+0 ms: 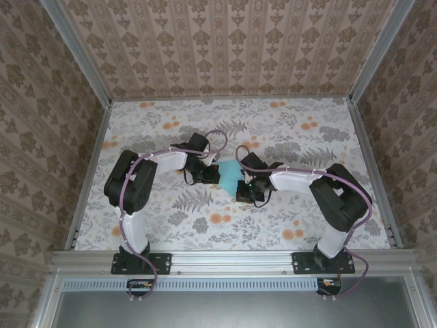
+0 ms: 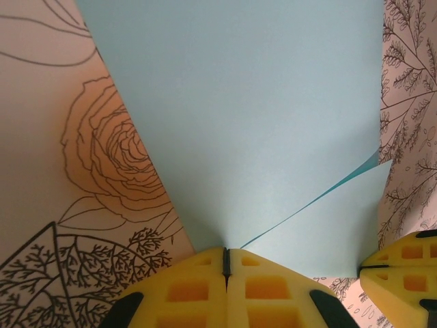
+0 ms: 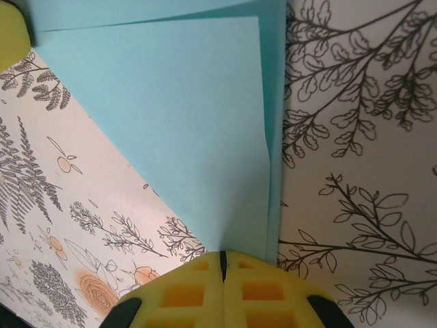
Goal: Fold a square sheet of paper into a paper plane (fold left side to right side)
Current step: Third fold the triangle at the center of the table.
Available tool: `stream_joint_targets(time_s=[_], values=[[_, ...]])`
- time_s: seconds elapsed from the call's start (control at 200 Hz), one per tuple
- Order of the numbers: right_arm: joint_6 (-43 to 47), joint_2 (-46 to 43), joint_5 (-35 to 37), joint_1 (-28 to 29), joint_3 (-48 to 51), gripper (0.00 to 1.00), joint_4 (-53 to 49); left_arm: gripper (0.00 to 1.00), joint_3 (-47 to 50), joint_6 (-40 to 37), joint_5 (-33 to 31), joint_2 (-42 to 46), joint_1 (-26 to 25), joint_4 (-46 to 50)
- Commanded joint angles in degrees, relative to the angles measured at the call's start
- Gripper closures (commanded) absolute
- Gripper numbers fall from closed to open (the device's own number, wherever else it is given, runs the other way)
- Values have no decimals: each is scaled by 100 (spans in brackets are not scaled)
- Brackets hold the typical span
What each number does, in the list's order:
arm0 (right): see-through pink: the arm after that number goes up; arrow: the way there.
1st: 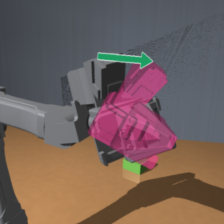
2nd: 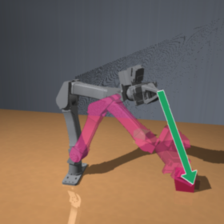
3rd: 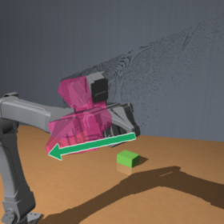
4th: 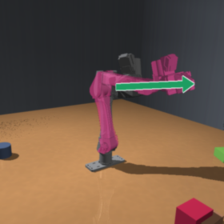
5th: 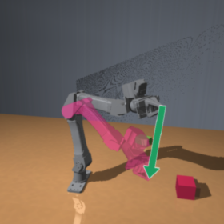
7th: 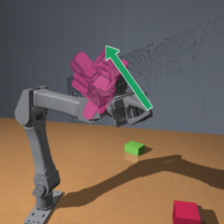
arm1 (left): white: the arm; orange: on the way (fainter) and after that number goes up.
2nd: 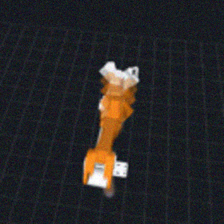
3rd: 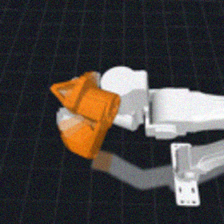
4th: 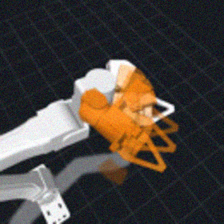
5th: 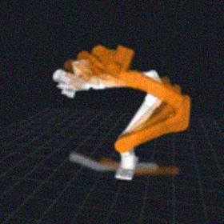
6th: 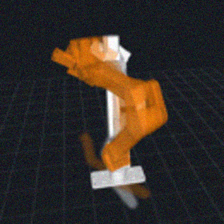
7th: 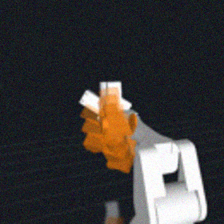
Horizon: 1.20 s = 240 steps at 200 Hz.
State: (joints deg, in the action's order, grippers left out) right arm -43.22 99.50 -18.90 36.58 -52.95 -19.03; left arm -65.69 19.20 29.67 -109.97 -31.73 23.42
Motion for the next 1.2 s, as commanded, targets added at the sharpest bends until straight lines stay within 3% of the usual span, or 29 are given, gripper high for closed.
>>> stream_joint_targets(time_s=[0.0,0.265,0.45,0.51,0.74,0.91,1.035,1.195], values=[[94,228,131,-10,98,100,-585,96,-77,-194,-519,-134,191,93],[95,151,-23,-10,119,100,-296,88,-105,-199,-515,169,314,182],[149,-256,-112,-8,189,98,298,74,40,-102,-463,650,351,171],[228,-462,-26,-19,221,94,371,69,114,-49,-445,835,358,162],[1006,-1286,488,-239,267,65,139,52,815,566,-264,1626,403,-240],[2013,-1317,204,-524,237,46,341,46,1408,1261,-201,2059,403,-726],[2569,-996,-12,-572,63,42,435,43,1735,1743,-189,2241,404,-1085],[2718,-462,-221,-590,-125,44,614,39,1983,2180,-119,2237,404,-1482]])
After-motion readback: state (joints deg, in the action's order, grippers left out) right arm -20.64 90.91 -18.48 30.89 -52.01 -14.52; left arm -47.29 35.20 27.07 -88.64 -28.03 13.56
